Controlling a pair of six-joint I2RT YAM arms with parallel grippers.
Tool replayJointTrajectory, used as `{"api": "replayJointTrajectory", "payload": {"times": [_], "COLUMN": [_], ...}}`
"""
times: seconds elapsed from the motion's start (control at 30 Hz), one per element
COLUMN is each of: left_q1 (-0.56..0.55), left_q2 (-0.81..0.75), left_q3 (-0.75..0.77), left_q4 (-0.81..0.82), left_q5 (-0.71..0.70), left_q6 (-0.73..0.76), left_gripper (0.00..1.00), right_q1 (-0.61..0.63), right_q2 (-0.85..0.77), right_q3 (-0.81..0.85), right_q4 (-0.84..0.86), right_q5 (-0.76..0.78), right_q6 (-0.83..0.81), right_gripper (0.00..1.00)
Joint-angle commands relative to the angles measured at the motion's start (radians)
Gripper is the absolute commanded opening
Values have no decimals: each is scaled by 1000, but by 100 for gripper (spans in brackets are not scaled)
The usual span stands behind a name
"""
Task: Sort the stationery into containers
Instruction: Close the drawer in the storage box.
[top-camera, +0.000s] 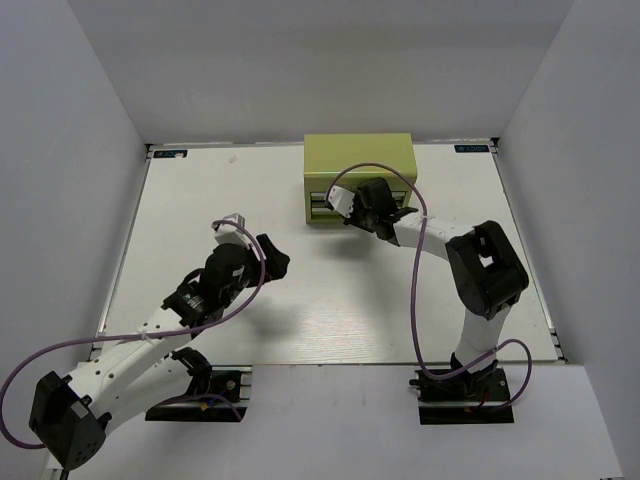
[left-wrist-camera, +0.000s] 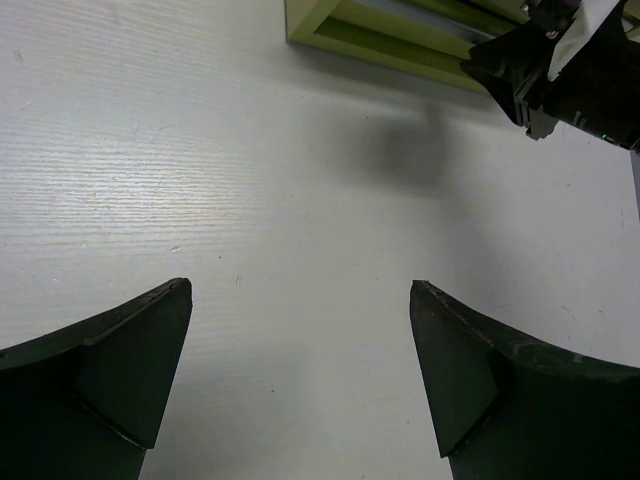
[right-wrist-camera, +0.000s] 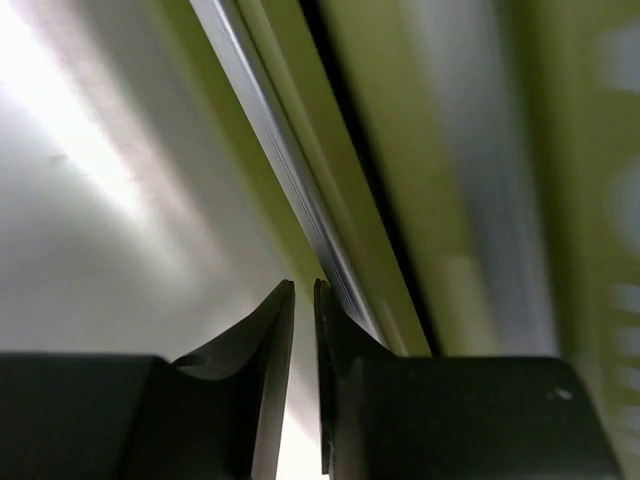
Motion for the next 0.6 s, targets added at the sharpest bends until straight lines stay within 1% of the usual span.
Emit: {"api": "replayJointTrajectory", "payload": {"times": [0.0,0.1,0.2,0.23,0.3,0.33,0.37,0.4,0.43,0.47,0.5,0.53,0.57], "left_q1": [1,1,1,1,1,1,1,1,1,1,1,1,1], "left_q2": [-22,-22,-22,-22,-33,-33,-42,-42,-42,-42,-42,-42,-42], "left_q3": [-1,-1,-1,-1,-10,-10,-10,-19,-19,-29,-29,-39,-39], "left_q4": [-8,-8,-17,-18,-18,-18,-18,-18,-18,-8,-8,2,15], "left_q5": [-23,-23,-23,-23,-23,-23,-23,-14,-14,-14,-5,-5,4], "left_q6": [-21,-30,-30,-30,-30,-30,-30,-30,-39,-39,-39,-39,-39], "left_gripper": [100,100,100,100,100,100,100,100,100,100,100,100,100], "right_q1": [1,7,7,10,9,9,7,3,3,-2,3,3,0], "right_q2": [-4,11,13,10,-37,-57,-132,-163,-192,-278,-303,-324,-362], "right_q3": [-6,9,30,26,21,17,-15,-32,-48,-101,-108,-114,-120], "right_q4": [210,241,224,217,128,103,30,11,-9,-24,-29,-71,-117], "right_q5": [125,162,164,141,86,-18,-60,-111,-216,-243,-288,-309,-339], "right_q6": [-8,-11,-11,-11,-9,1,3,7,30,41,69,83,142], "right_gripper": [21,23,23,23,24,24,26,28,35,42,49,56,70]}}
